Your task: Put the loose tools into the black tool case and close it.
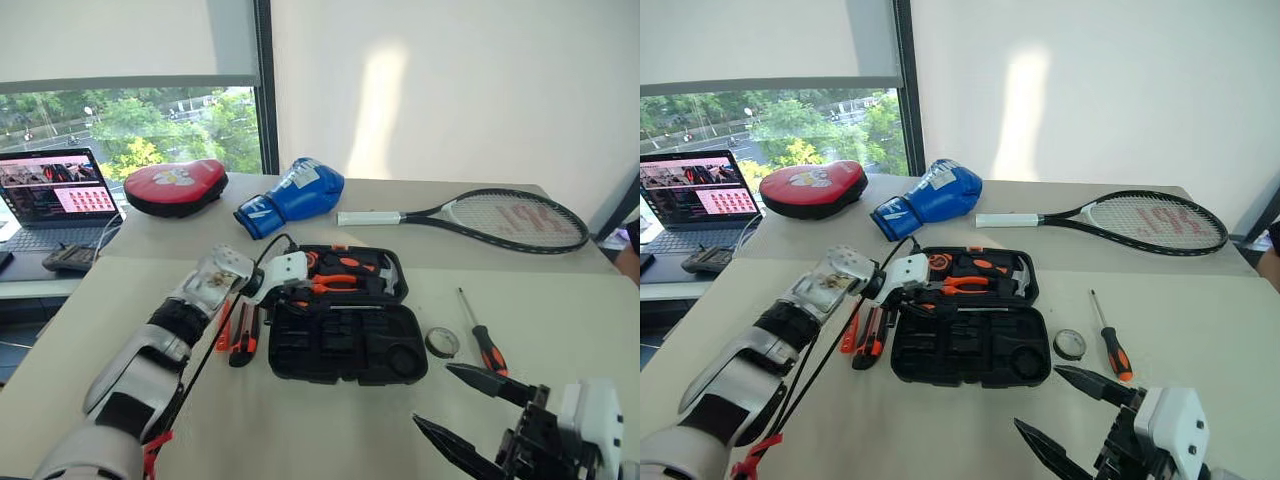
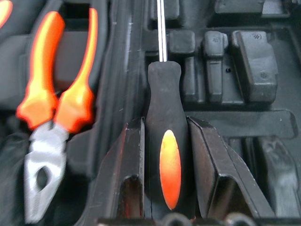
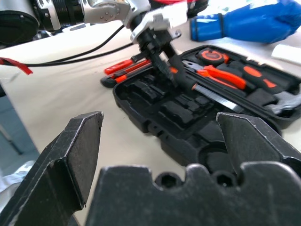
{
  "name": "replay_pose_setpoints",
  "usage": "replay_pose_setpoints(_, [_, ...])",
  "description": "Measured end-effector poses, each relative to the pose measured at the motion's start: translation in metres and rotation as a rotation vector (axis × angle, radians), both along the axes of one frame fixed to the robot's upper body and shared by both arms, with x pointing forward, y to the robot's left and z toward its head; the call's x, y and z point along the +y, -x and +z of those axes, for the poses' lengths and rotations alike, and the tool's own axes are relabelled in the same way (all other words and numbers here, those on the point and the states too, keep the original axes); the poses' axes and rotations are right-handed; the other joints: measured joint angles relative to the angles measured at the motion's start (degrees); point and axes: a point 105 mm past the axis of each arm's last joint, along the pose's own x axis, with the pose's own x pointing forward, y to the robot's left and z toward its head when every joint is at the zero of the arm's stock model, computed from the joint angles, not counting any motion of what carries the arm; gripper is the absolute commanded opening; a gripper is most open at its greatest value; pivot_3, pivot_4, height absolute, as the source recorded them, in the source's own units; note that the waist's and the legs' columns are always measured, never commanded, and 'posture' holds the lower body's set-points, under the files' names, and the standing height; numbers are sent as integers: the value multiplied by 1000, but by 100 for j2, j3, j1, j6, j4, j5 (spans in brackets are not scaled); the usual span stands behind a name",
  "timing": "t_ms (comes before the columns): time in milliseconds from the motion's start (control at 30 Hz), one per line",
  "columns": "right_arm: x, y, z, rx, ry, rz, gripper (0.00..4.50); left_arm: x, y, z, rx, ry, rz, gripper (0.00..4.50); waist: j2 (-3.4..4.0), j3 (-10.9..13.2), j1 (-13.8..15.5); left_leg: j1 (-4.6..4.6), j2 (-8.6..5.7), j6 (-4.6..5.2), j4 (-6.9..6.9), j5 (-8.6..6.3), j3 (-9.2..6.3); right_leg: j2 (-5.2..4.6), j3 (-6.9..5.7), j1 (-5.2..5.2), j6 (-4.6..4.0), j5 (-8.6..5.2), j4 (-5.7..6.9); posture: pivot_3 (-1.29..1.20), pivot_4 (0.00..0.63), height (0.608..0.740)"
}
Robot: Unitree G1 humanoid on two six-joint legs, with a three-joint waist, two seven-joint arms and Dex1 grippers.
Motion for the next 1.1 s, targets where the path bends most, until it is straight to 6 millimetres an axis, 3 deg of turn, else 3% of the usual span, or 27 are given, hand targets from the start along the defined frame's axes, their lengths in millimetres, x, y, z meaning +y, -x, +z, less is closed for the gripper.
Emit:
replay_pose_setpoints(367, [-6, 6, -7, 25, 11, -67, 4500, 5, -3, -2, -4, -46, 13, 898, 0, 0, 14, 1, 7, 8, 13, -6, -1, -4, -1, 2, 13, 3, 4, 0, 150, 740])
replay_pose_setpoints(433, [-6, 6, -7, 20, 16, -64, 4500, 6, -2, -2, 0, -43, 15, 1878, 0, 0, 13, 2, 8, 7, 14, -6, -1, -4, -1, 2, 14, 3, 6, 0, 150, 740])
replay_pose_setpoints(567, [-7, 6, -6, 15, 19, -58, 4500, 3, -2, 7, 8, 50, 23, 3156, 1, 0, 17, -2, 7, 7, 17, -6, -1, -7, -1, -2, 14, 5, 8, 0, 150, 740])
replay_pose_setpoints(600, [-6, 6, -6, 15, 21, -53, 4500, 2, -2, 12, 8, 94, 30, 3156, 1, 0, 23, -8, 8, 7, 22, -6, -6, -7, -4, -5, 13, 6, 9, 0, 150, 740])
replay_pose_setpoints(733, [-6, 6, -5, 6, 20, -50, 4500, -1, 1, 48, 26, 341, 86, 2330, 2, -1, 18, -25, 10, 11, 37, -9, -12, -11, -6, -13, 15, 9, 9, 0, 150, 740])
replay_pose_setpoints(800, [-6, 5, -4, 1, 21, -47, 4500, 1, 5, 54, 14, 436, 144, 1560, 16, -9, 8, -21, 9, 14, 39, -12, -13, -17, -2, -7, 23, 6, 8, 0, 150, 740])
replay_pose_setpoints(933, [-6, 4, -3, -11, 24, -41, 4500, -4, 6, 17, 64, 493, 318, 66, 19, -11, 24, -8, 2, 18, 42, -15, -13, -24, -1, 7, 40, 12, 10, 0, 150, 740])
replay_pose_setpoints(1000, [-7, 3, -3, -11, 26, -41, 4500, -4, 5, -4, 59, 478, 420, 21, 18, -10, 40, -10, -2, 19, 43, -16, -14, -25, -2, 7, 39, 16, 9, 0, 150, 740])
replay_pose_setpoints(1100, [-8, -2, -1, -29, 38, -54, 4500, -11, -1, -10, 4, 488, 508, 21, 19, -11, 56, 7, -3, 21, 45, -17, -17, -30, -2, 26, 41, 22, 4, 0, 150, 740])
